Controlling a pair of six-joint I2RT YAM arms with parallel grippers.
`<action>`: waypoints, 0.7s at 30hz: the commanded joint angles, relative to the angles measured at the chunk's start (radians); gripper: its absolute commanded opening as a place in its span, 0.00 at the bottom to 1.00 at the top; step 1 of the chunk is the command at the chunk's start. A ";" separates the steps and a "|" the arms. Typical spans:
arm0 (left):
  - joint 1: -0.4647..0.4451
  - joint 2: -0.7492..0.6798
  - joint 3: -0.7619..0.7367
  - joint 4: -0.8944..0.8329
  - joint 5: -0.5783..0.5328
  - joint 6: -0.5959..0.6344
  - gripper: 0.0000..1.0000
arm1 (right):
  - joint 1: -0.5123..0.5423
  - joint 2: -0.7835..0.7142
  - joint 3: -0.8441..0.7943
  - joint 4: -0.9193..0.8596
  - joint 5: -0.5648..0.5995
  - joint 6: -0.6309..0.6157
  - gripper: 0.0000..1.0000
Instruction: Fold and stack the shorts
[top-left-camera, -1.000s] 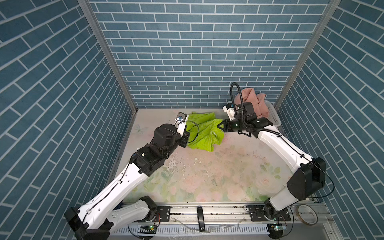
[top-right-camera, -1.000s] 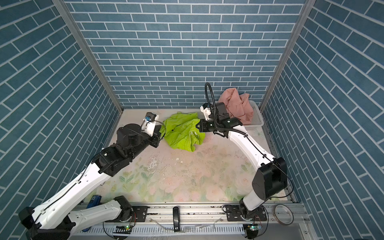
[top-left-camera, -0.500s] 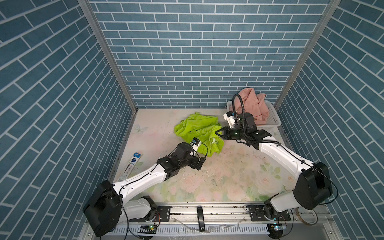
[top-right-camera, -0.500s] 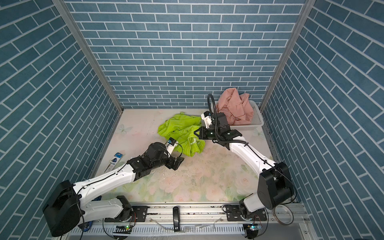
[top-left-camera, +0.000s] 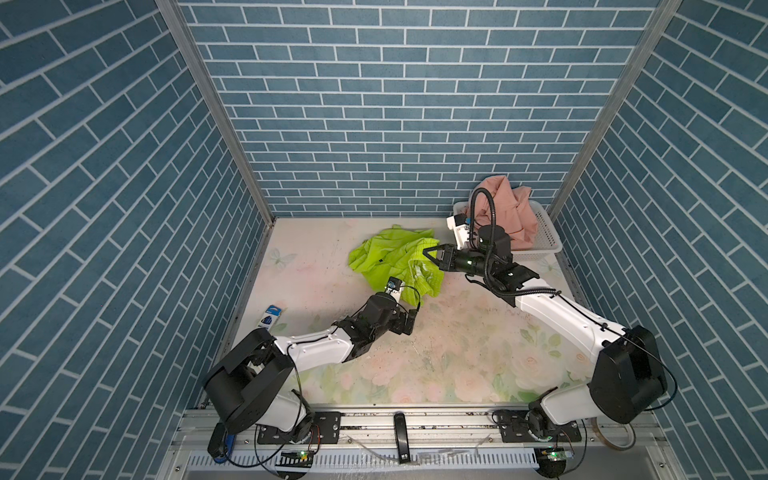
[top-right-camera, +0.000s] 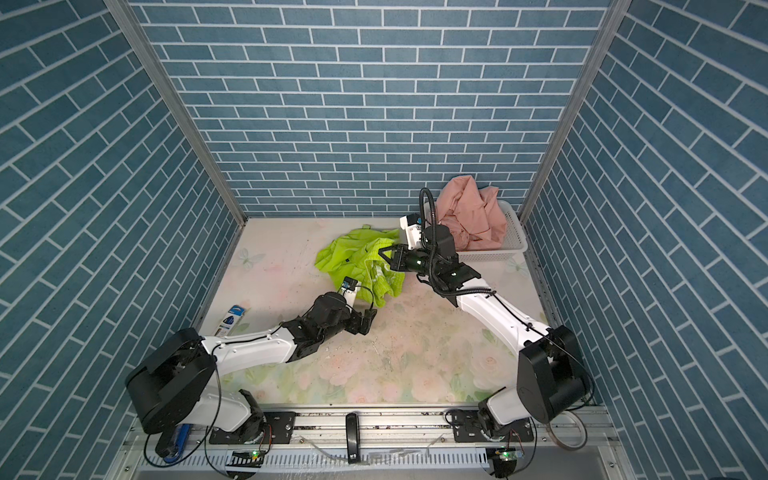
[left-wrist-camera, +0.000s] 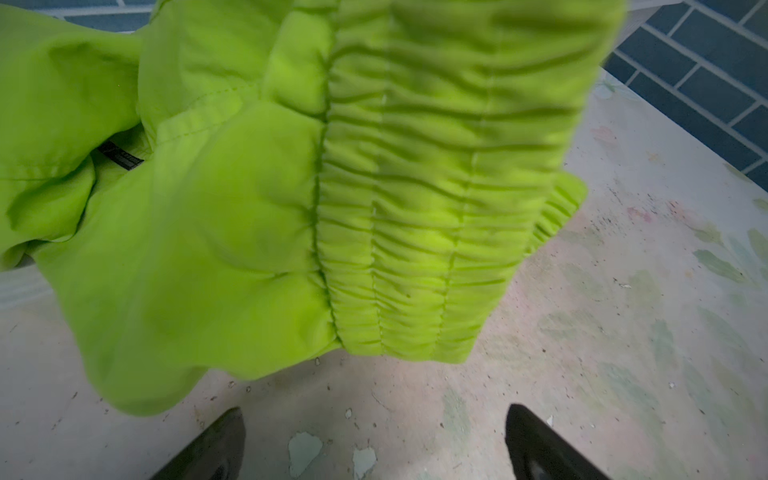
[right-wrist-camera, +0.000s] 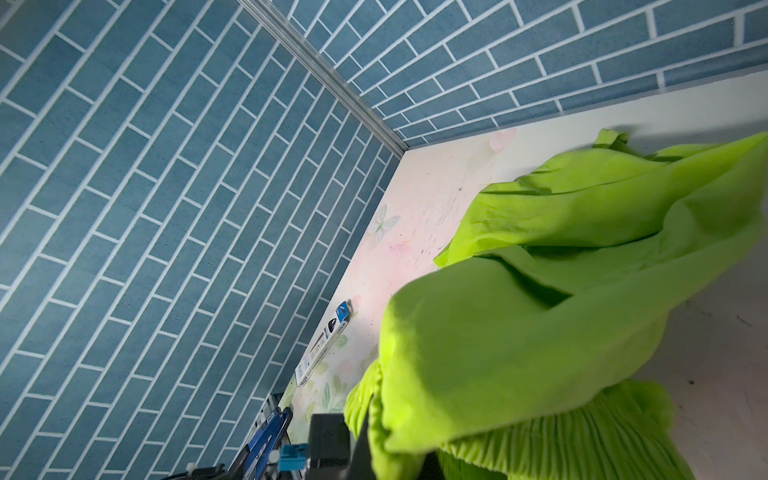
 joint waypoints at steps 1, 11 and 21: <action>0.007 0.040 0.065 -0.005 -0.053 -0.003 0.74 | 0.006 -0.010 0.018 0.066 -0.007 0.015 0.00; 0.070 -0.108 0.174 -0.374 -0.025 0.019 0.00 | 0.005 -0.076 0.047 -0.261 0.111 -0.166 0.00; 0.050 -0.295 0.189 -0.528 0.180 0.124 0.55 | -0.018 -0.187 0.025 -0.559 0.167 -0.196 0.00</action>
